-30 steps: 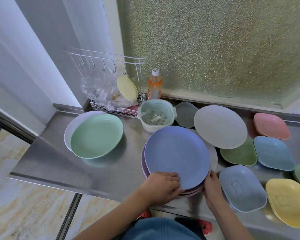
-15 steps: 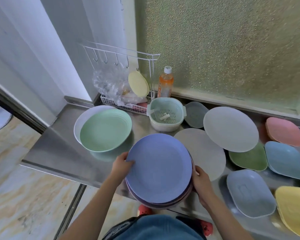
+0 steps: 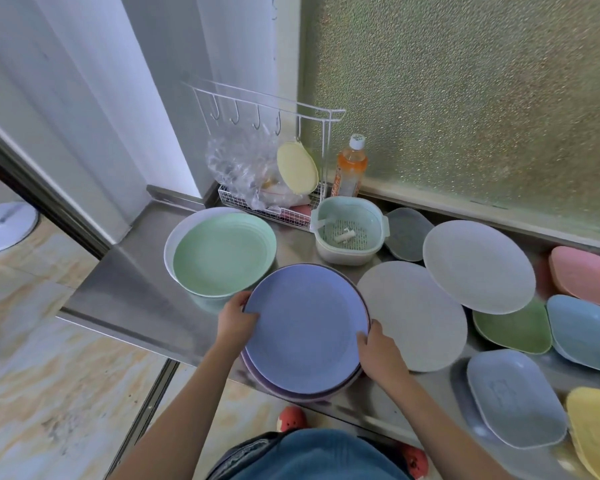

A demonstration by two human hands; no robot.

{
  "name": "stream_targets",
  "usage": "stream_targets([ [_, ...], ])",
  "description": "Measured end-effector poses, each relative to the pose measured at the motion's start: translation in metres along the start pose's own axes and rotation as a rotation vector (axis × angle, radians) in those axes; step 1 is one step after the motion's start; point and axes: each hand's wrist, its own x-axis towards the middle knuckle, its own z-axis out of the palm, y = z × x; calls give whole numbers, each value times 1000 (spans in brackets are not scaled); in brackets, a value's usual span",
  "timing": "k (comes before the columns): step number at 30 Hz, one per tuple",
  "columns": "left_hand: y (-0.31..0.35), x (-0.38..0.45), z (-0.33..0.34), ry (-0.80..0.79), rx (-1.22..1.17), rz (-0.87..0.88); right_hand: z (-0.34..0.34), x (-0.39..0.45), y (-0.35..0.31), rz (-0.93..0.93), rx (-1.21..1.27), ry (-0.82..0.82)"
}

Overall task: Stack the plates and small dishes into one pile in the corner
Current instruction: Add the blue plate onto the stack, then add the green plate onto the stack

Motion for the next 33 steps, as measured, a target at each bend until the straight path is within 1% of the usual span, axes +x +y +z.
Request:
stream_targets([
  [4, -3, 4, -6, 28, 82, 26, 5, -5, -8, -17, -31, -82],
  [8, -3, 8, -7, 10, 125, 54, 13, -9, -7, -44, 7, -34],
  [10, -5, 9, -9, 5, 98, 25, 13, -10, -6, -49, -5, -17],
  [11, -7, 10, -10, 20, 54, -25, 12, -10, -5, -53, -18, -16],
  [12, -8, 13, -12, 57, -37, -110, 12, -10, -4, -60, -37, -10],
  [15, -10, 31, -20, 187, -429, -381, 9, -10, 0, -54, -54, -12],
  [19, -11, 51, -25, 204, -675, -486, 5, -13, 5, -15, 66, -56],
  [21, -13, 59, -25, 208, -718, -505, 3, -16, 8, -14, 89, -72],
  [24, -11, 65, -27, 201, -664, -511, -2, -16, 8, -36, 113, -58],
  [27, -2, 66, -35, 245, -663, -479, -2, -13, 1, -85, 125, -34],
  [29, 5, 66, -41, 285, -693, -450, 0, -11, -3, -105, 88, 13],
  [33, 24, 52, -52, 307, -596, -368, 1, -9, -11, -200, -40, 189],
])
